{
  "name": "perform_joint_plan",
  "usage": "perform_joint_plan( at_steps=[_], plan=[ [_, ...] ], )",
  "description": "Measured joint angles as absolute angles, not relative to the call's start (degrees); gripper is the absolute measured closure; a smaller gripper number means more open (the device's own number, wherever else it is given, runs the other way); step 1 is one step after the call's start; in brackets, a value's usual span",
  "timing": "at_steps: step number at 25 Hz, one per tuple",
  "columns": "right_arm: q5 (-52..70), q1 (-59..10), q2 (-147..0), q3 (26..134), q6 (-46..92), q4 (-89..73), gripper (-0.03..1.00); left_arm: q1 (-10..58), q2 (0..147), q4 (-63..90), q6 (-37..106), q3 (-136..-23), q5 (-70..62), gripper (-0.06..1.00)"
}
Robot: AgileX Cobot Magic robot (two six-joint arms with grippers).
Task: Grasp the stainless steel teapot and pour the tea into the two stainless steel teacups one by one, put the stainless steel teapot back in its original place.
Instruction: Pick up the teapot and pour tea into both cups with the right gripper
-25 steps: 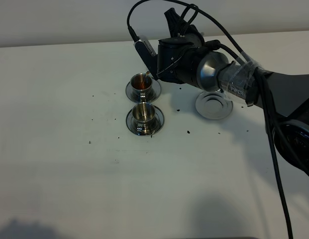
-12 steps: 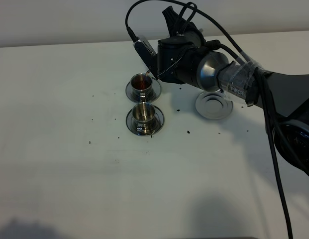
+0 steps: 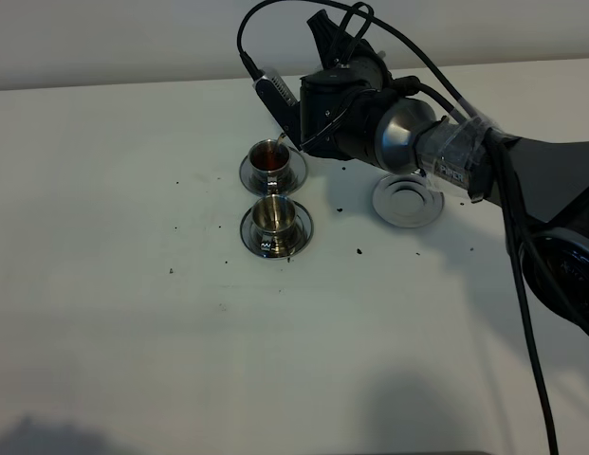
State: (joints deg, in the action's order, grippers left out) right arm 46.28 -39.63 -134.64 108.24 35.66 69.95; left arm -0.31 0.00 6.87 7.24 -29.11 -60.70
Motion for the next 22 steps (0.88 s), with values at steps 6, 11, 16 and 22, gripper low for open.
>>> perform_joint_plan(
  at_steps=[6,11,16,22],
  plan=[
    [46.28,-39.68,-134.64,108.24,35.66,70.12,0.79,-0.31,0.0,6.87,7.24,-29.11,-60.7,0.51],
    [46.21,-39.85,-134.64,108.24,35.59,69.54,0.79,-0.31,0.0,6.87,7.3,-29.11,-60.7,0.51],
    [46.35,-40.21,-134.64,108.24,34.51,64.64,0.79,-0.31,0.0,6.87,7.3,-29.11,-60.7,0.51],
    [48.48,-40.21,-134.64,108.24,30.9,59.82,0.79,-0.31,0.0,6.87,7.3,-29.11,-60.7,0.51]
  ],
)
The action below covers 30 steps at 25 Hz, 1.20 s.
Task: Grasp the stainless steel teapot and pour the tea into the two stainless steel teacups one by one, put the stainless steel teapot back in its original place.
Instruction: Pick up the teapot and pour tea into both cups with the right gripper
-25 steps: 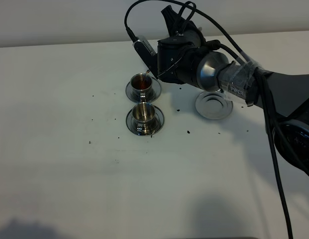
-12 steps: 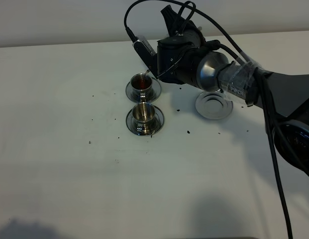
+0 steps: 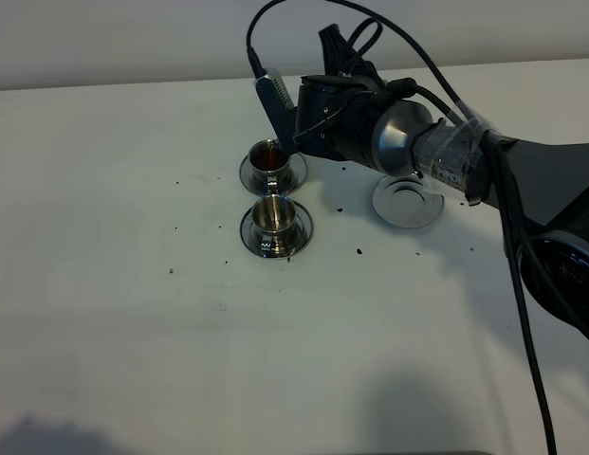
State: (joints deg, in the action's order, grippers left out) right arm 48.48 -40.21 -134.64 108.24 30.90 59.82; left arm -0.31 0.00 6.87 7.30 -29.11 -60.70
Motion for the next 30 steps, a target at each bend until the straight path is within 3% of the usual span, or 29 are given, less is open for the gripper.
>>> perform_joint_plan(
  at_steps=[15,30],
  plan=[
    [62.89,-40.16,-134.64,119.18,22.66,34.8,0.79,-0.31,0.0,6.87,7.3,-29.11,-60.7,0.51],
    [69.86,-31.7,-134.64,122.41,19.8,7.38,0.79,-0.31,0.0,6.87,7.3,-29.11,-60.7,0.51]
  ],
)
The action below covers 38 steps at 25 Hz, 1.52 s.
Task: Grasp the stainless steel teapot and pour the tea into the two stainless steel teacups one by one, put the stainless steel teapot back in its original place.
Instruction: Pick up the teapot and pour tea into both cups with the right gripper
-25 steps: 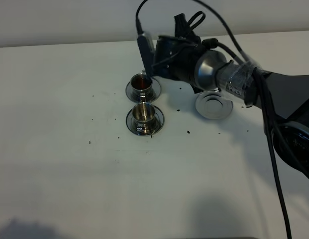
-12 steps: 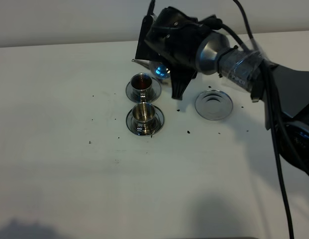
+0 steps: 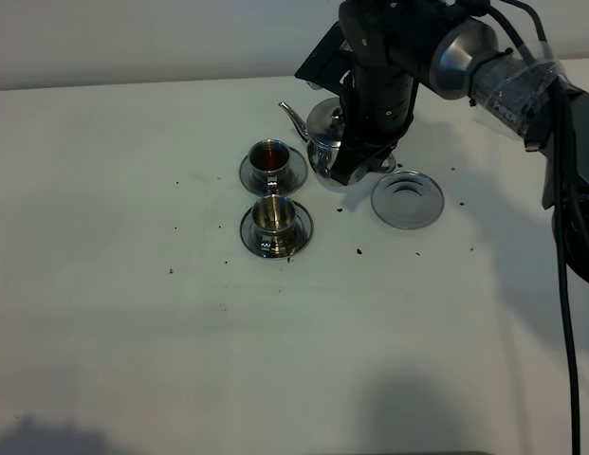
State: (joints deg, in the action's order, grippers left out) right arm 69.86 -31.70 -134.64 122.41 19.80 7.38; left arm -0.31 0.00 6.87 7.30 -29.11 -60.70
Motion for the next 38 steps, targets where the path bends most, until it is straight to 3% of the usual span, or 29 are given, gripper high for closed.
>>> perform_joint_plan(
  at_steps=[11,25,38],
  plan=[
    [69.99,-32.85,-127.91,119.89,18.8,7.02,0.79,-0.31,0.0,6.87,7.24,-29.11,-60.7,0.51],
    [62.63,-39.88,-115.96,94.12,14.89,15.54,0.79,-0.31,0.0,6.87,7.24,-29.11,-60.7,0.51],
    [59.76,-43.86,-120.22,90.92,16.4,31.61,0.79,-0.31,0.0,6.87,7.24,-29.11,-60.7,0.51]
  ],
)
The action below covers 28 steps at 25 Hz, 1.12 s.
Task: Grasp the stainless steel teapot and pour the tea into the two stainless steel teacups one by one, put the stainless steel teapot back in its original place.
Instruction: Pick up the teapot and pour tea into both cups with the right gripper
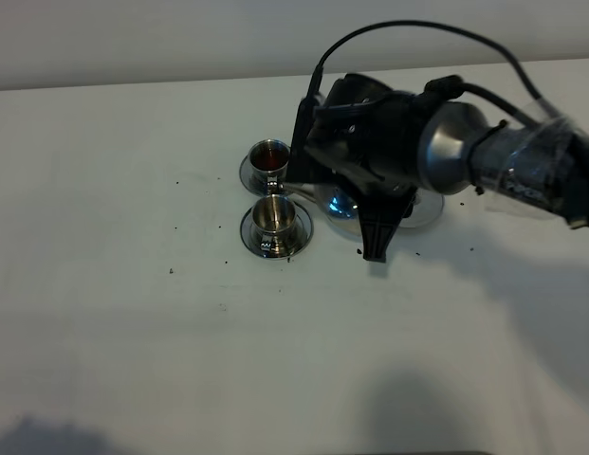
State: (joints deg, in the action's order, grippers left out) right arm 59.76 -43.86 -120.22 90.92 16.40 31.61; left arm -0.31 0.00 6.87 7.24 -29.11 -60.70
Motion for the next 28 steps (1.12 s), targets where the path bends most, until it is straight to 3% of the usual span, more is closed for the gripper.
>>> perform_joint_plan(
  at_steps=[28],
  plan=[
    [58.57,-48.21,-123.58,90.92,23.92,54.06,0.79,-0.31,0.0,6.92,7.24,-29.11,-60.7,0.51]
  ],
)
